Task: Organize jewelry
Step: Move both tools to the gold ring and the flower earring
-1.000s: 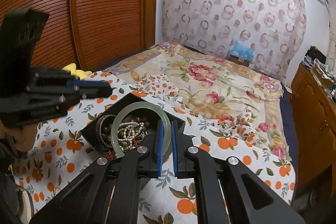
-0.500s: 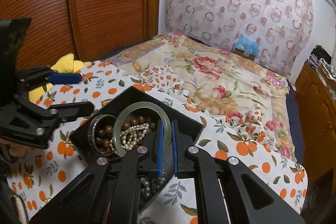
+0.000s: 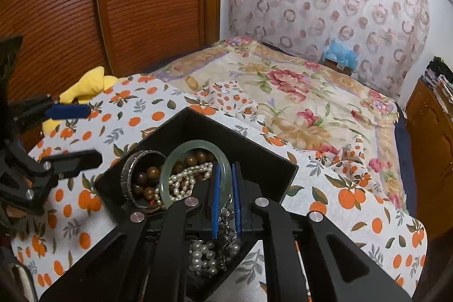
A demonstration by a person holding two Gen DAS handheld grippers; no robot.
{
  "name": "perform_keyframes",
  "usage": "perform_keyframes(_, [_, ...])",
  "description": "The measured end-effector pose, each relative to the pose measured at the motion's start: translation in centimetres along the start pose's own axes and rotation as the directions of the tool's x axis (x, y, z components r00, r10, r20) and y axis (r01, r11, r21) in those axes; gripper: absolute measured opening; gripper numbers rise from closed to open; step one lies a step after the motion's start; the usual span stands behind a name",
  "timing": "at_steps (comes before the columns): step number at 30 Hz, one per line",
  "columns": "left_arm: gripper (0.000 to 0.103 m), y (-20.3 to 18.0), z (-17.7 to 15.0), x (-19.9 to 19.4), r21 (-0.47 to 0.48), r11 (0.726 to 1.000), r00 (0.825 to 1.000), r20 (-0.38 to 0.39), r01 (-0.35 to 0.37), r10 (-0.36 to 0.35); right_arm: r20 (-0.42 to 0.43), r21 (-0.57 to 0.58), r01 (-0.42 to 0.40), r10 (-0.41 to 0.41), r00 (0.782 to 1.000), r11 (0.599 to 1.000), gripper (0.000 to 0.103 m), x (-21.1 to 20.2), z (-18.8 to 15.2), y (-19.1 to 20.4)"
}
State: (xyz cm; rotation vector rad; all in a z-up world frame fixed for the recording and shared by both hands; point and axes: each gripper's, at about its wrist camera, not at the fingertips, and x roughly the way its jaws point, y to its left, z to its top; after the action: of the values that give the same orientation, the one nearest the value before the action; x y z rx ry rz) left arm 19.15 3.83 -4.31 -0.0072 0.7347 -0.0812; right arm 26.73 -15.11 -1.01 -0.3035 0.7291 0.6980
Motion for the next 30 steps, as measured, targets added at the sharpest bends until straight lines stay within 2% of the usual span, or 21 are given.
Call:
perform_keyframes(5, [0.082,-0.4,-1.0,-1.1,-0.003,1.0,1.0,0.004,0.005,-0.005,0.0,0.001,0.004,-0.004,1.0,1.0,0.011,-0.2,0.0,0.1])
perform_keyframes(11, [0.082,-1.1,-2.5,-2.7,0.007,1.0,1.0,0.012,0.012,-0.012,0.065,0.001,0.046,-0.046,0.997,0.999,0.011,-1.3,0.2,0.0])
perform_keyframes(18, [0.082,-1.4,-4.1,-4.5,0.006,1.0,0.999,0.022,0.026,-0.026,0.075,0.034,0.066,-0.068,0.995,0.997,0.011,-3.1,0.0,-0.2])
perform_keyframes(30, [0.082,-3.0,-7.8,-5.9,0.043,0.997,0.998,-0.001,0.07,-0.07,0.071,0.068,0.079,-0.084,0.994,0.995,0.015,-8.9,-7.3,3.1])
